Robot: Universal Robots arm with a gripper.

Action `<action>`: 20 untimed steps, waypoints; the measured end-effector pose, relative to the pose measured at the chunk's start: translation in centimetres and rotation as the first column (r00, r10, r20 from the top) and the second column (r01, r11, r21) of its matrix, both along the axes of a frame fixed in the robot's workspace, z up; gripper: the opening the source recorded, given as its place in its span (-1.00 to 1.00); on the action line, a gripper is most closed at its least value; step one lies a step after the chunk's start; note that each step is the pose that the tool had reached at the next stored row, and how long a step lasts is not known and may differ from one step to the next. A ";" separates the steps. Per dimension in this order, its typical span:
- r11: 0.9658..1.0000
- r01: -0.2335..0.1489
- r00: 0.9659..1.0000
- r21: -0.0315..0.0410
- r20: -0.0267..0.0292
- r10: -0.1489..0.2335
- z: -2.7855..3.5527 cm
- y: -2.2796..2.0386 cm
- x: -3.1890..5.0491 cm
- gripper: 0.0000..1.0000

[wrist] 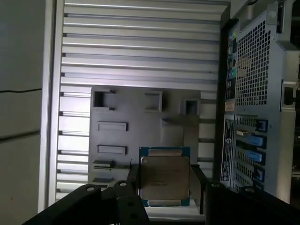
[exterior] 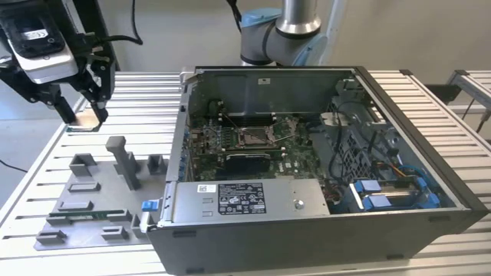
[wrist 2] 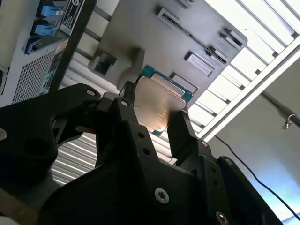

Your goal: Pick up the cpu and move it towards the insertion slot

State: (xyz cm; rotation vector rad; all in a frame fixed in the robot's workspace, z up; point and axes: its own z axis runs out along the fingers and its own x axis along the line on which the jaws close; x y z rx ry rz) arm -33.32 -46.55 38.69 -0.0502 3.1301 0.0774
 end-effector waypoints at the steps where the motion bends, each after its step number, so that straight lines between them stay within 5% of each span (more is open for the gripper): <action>1: 1.000 0.000 1.000 0.001 0.000 0.000 0.00 0.00 0.35 -1.00; 20: 1.000 -0.003 1.000 0.014 0.000 0.003 0.00 0.01 6.88 -1.00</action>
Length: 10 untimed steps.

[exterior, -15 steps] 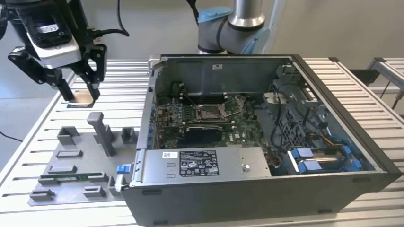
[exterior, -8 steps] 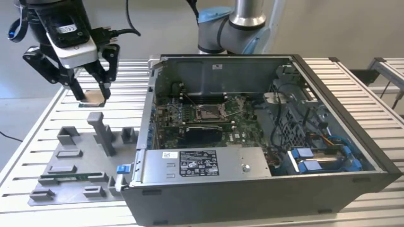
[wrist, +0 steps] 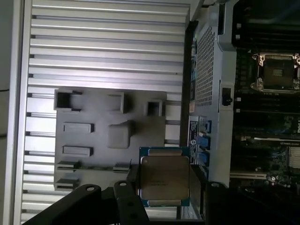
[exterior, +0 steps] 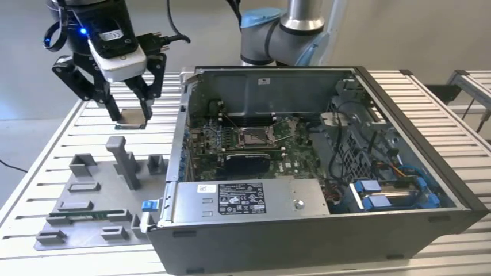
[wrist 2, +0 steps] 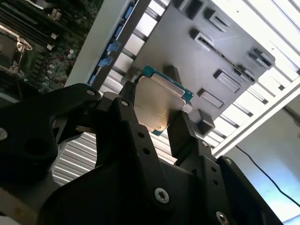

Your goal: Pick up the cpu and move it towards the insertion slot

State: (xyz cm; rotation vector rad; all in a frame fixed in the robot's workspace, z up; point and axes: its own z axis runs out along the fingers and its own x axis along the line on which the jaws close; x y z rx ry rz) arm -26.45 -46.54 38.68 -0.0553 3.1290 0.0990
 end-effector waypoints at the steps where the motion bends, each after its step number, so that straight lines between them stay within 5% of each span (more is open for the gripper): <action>1: 1.000 0.000 1.000 0.000 0.000 0.000 0.00 0.00 0.36 -1.00; 10: 1.000 0.000 1.000 0.005 0.002 0.000 0.00 0.04 3.49 -1.00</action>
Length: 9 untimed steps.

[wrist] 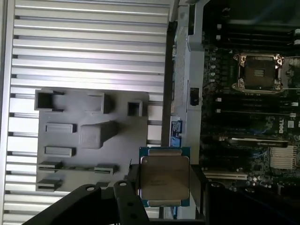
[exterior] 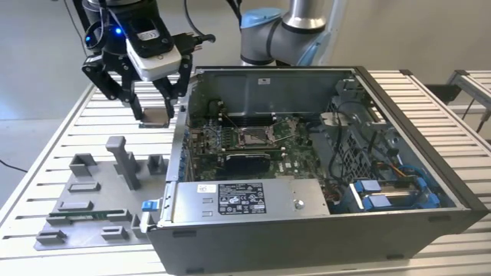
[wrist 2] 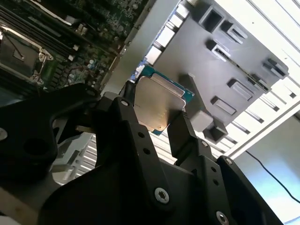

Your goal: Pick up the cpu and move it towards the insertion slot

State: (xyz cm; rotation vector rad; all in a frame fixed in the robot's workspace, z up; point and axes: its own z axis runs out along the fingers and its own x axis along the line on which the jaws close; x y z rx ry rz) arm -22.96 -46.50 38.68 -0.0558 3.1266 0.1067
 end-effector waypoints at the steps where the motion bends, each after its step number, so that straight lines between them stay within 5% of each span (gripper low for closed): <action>1: 1.000 0.000 1.000 0.000 0.000 0.000 0.00 0.01 0.35 -1.00; 9: 1.000 0.000 1.000 0.001 0.002 0.000 0.00 0.16 3.41 -1.00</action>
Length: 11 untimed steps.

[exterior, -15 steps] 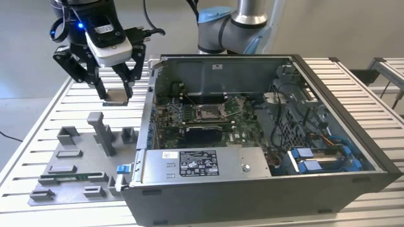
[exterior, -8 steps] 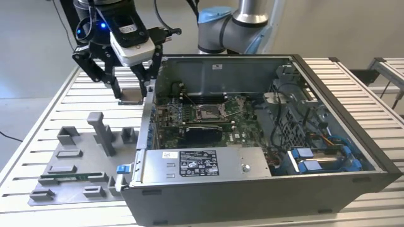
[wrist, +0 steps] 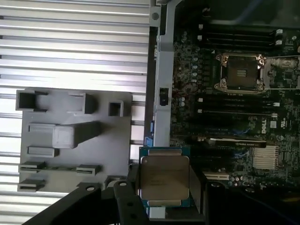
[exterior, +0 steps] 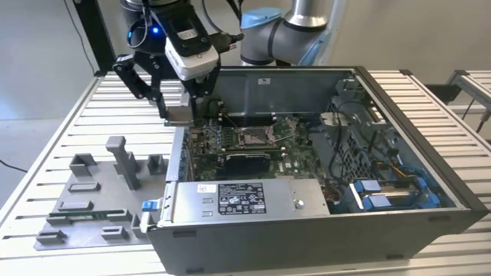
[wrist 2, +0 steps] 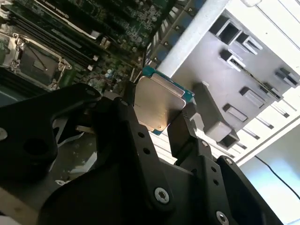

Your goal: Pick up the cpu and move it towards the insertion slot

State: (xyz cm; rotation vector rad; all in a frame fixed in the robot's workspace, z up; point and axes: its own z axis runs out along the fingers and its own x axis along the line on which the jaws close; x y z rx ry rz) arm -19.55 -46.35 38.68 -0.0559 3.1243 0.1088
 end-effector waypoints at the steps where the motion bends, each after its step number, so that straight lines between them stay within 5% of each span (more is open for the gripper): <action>1: 1.000 0.000 1.000 0.000 0.000 0.000 0.00 0.04 0.43 -1.00; 11: 1.000 0.000 1.000 0.000 0.005 0.000 0.00 0.94 4.19 -1.00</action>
